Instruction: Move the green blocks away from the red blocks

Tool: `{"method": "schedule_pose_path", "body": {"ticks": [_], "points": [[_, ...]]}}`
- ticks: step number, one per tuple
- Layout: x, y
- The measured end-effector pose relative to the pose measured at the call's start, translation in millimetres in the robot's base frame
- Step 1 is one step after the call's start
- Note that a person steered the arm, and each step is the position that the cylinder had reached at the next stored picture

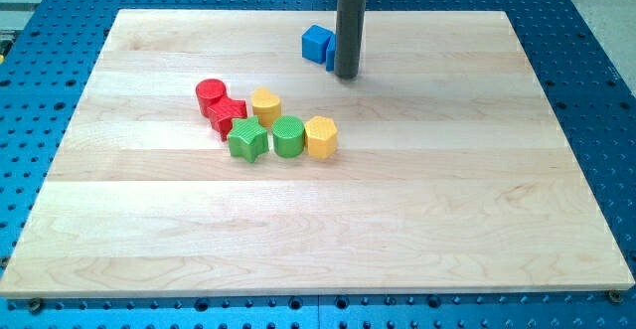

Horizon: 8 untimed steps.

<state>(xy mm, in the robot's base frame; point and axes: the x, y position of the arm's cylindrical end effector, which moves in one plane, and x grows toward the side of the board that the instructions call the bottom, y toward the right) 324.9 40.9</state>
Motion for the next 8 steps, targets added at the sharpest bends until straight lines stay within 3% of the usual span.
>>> {"method": "schedule_pose_path", "body": {"ticks": [3,6,8], "points": [[9,-104],[79,-111],[77,-131]]}}
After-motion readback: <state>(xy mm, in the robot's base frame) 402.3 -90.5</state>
